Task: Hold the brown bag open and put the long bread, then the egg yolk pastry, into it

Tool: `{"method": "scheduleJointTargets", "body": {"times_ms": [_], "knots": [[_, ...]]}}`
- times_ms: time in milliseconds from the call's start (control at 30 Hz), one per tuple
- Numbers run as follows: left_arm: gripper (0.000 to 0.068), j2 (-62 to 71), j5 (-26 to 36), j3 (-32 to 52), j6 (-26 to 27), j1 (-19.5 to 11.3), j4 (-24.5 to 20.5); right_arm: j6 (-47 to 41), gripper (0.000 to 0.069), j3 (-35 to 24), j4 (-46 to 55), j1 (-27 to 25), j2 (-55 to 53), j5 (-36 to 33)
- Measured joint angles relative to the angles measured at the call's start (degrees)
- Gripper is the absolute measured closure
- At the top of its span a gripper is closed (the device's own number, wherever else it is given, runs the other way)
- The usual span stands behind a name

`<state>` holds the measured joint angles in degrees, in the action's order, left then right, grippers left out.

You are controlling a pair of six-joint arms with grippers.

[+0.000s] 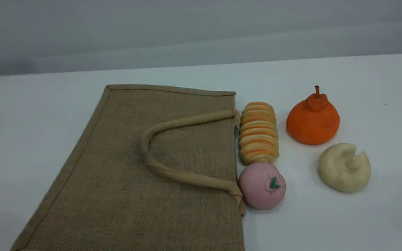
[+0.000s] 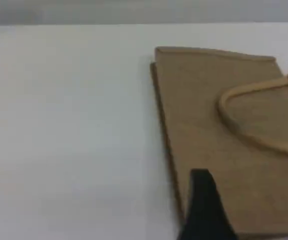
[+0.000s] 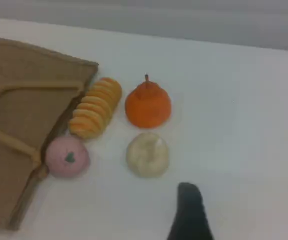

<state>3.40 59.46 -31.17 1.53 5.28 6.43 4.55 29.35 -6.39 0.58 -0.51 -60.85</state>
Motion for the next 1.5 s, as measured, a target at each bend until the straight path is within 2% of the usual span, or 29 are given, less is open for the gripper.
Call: {"method": "scheduleJointTargets", "body": {"times_ms": [67,167,333,500,633,800,1000,1333,1500], "knots": [[0.0272,3.2,-0.7,-1.5,0.0,0.0,2.0,0.1,0.0254,1.1,-0.4,0.0,-2.5,1.9],[0.0272,9.8,-3.0,-4.7,0.3,0.0,2.8,0.4,0.0254,3.4,-2.8,0.0,-7.7,7.1],[0.0272,24.1,-9.2,-11.4,4.5,0.0,5.5,0.4,0.0254,5.6,-8.0,0.0,-19.5,17.0],[0.0272,38.8,-16.3,-16.8,6.6,0.0,7.3,0.4,0.0254,5.6,-14.4,0.0,-34.1,30.3],[0.0272,50.3,-18.9,-19.6,6.6,0.0,9.2,1.7,0.0254,7.7,-18.9,0.0,-45.9,38.7],[0.0272,63.3,-21.2,-21.8,9.1,0.0,12.7,5.0,0.0254,11.2,-22.3,0.0,-59.3,39.6],[0.0272,76.3,-22.7,-23.6,14.5,0.0,21.8,8.9,0.0254,13.4,-27.2,0.0,-72.2,39.2],[0.0272,95.0,-27.7,-24.0,26.3,0.0,39.2,20.6,0.0254,13.5,-40.2,0.7,-80.7,39.6],[0.0272,102.7,-29.1,-24.7,31.1,0.0,44.8,26.1,0.0254,13.5,-45.6,1.3,-84.2,39.5]]}}
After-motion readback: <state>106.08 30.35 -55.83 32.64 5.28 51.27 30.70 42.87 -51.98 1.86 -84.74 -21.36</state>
